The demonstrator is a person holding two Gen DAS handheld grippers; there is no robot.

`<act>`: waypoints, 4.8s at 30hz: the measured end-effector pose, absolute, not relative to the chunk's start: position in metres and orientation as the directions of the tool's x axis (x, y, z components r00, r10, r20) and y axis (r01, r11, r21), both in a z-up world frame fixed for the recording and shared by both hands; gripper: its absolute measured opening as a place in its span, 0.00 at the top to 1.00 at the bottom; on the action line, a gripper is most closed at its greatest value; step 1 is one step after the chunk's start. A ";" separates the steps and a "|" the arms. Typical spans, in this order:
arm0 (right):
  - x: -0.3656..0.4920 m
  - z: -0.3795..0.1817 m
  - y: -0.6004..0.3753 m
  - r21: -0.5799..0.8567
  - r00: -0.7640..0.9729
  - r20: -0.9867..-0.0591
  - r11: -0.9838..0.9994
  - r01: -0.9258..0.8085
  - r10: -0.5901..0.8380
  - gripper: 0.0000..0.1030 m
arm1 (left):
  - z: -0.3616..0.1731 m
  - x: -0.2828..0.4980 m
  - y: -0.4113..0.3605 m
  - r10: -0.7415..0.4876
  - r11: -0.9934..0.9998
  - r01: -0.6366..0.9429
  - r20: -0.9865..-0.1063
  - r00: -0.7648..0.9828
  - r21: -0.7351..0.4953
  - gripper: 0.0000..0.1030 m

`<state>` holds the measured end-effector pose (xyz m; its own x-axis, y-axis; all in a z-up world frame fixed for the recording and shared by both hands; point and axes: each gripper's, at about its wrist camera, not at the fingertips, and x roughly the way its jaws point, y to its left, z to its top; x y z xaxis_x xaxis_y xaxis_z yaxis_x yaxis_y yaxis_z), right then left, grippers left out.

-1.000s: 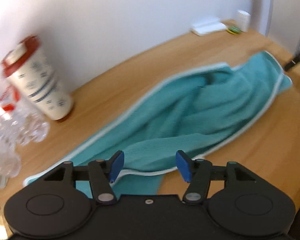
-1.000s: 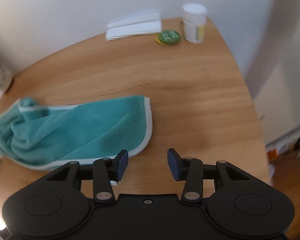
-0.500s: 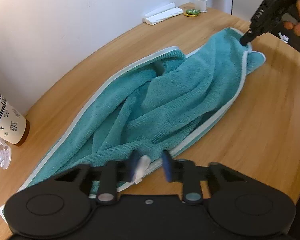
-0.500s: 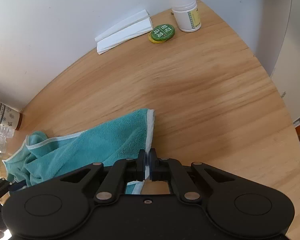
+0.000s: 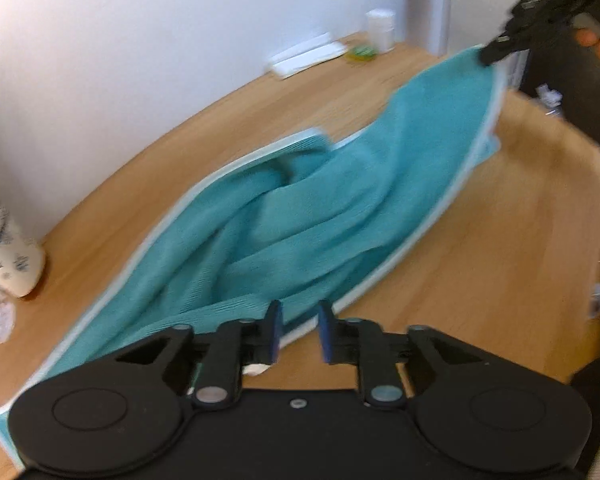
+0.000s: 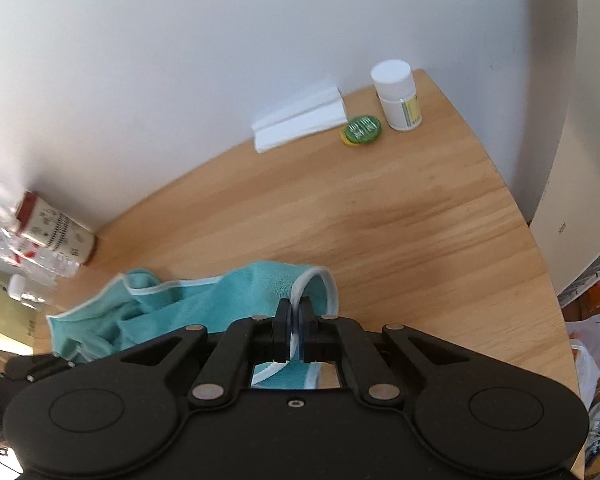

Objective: Fold towel

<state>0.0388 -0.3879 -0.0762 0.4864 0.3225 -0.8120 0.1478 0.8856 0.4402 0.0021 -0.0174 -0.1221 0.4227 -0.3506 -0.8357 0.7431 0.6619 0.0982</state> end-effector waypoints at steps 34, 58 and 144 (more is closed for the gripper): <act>-0.068 -0.104 -0.382 0.389 0.285 -0.899 0.906 0.168 0.333 0.97 | -0.134 -0.056 -0.050 -0.349 0.597 0.795 -0.927 0.138 -0.107 0.96; 0.034 -0.091 -0.335 0.029 0.409 -0.908 0.988 -0.152 0.089 0.61 | -0.091 0.042 0.021 -0.269 0.834 0.550 -0.898 0.348 -0.037 0.49; 0.228 -0.142 -0.198 -0.134 0.395 -0.918 0.967 -0.216 -0.039 0.74 | -0.115 0.176 0.176 0.201 0.959 0.070 -0.834 0.514 0.275 0.32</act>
<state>0.2276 -0.1976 -0.1424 0.3952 -0.0386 -0.9178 -0.2157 0.9673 -0.1336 0.1764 0.1759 -0.1153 0.5136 0.2014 -0.8340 0.0702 0.9589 0.2748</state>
